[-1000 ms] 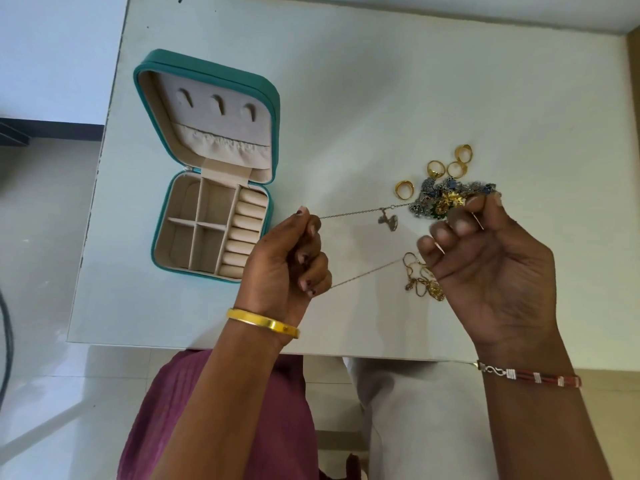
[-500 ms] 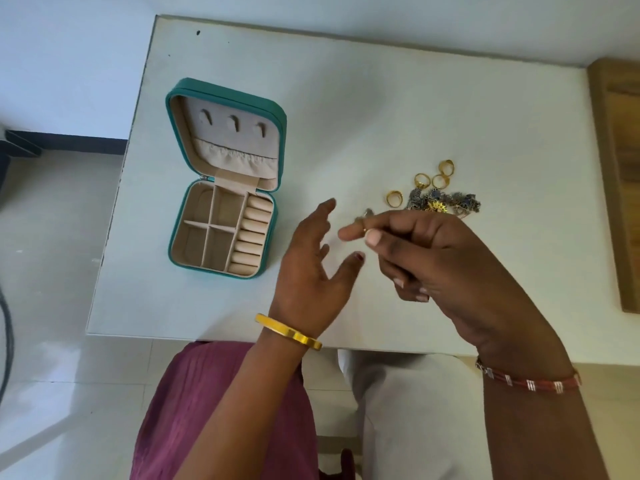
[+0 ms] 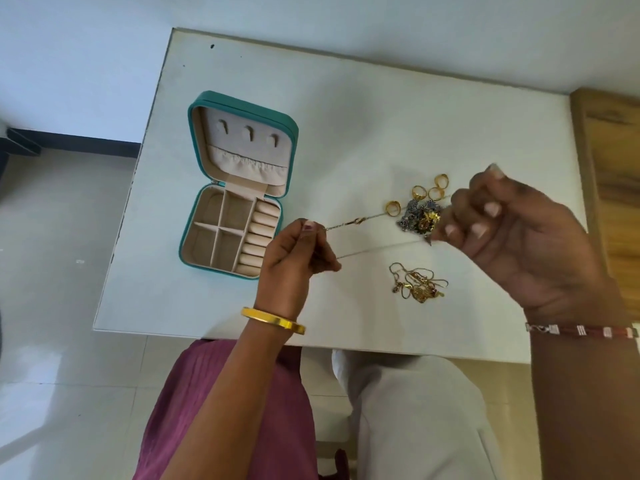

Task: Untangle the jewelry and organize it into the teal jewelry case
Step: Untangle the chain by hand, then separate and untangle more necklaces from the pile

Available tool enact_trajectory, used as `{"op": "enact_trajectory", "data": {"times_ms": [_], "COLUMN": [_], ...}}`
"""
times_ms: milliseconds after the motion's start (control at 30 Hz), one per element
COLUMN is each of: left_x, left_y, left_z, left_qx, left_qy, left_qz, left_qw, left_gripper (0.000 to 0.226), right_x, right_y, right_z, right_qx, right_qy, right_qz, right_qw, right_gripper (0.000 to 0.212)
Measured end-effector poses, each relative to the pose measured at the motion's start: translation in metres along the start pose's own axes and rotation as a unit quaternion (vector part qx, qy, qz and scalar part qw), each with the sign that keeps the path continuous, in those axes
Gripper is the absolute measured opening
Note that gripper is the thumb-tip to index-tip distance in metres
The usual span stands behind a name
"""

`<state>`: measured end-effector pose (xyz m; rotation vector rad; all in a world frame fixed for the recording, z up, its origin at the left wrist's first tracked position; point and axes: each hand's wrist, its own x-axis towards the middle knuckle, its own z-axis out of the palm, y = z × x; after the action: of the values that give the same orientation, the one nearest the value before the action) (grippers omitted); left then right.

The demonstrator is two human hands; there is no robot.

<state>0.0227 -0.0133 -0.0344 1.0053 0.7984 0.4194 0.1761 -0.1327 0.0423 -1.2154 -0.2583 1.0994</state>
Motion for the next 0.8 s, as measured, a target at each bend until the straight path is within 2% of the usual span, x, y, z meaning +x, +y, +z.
{"op": "enact_trajectory", "data": {"times_ms": [100, 167, 233, 333, 467, 567, 667, 800], "left_x": [-0.002, -0.004, -0.005, -0.007, -0.007, -0.01, -0.011, -0.012], "left_y": [-0.005, -0.006, -0.007, -0.011, -0.019, -0.025, -0.028, -0.029], "left_z": [0.006, 0.01, 0.01, 0.006, 0.006, 0.011, 0.01, 0.009], "left_qx": [0.007, 0.047, 0.12, 0.257, 0.393, 0.455, 0.5, 0.542], "left_qy": [-0.002, 0.023, 0.054, 0.063, 0.087, 0.094, 0.078, 0.081], "left_qz": [-0.011, -0.021, -0.021, 0.026, 0.087, 0.121, 0.135, 0.16], "left_qw": [1.0, 0.998, 0.991, 0.964, 0.911, 0.877, 0.852, 0.821], "left_gripper": [0.037, 0.036, 0.031, 0.021, 0.019, 0.019, 0.018, 0.023], "right_x": [0.015, 0.028, 0.041, 0.063, 0.092, 0.116, 0.137, 0.152], "right_y": [0.003, 0.007, 0.009, 0.005, -0.004, 0.0, 0.009, 0.023], "right_z": [-0.006, -0.009, -0.013, -0.015, -0.009, -0.001, 0.002, -0.001], "right_qx": [0.059, 0.062, 0.005, -0.147, -0.358, -0.484, -0.559, -0.6], "right_qy": [0.031, 0.041, 0.061, 0.104, 0.1, 0.084, 0.061, 0.031], "right_qz": [0.007, 0.004, 0.001, -0.001, -0.008, -0.029, -0.056, -0.052], "right_qw": [0.998, 0.997, 0.998, 0.984, 0.928, 0.87, 0.825, 0.798], "right_gripper": [0.032, 0.029, 0.024, 0.022, 0.02, 0.016, 0.014, 0.015]}}
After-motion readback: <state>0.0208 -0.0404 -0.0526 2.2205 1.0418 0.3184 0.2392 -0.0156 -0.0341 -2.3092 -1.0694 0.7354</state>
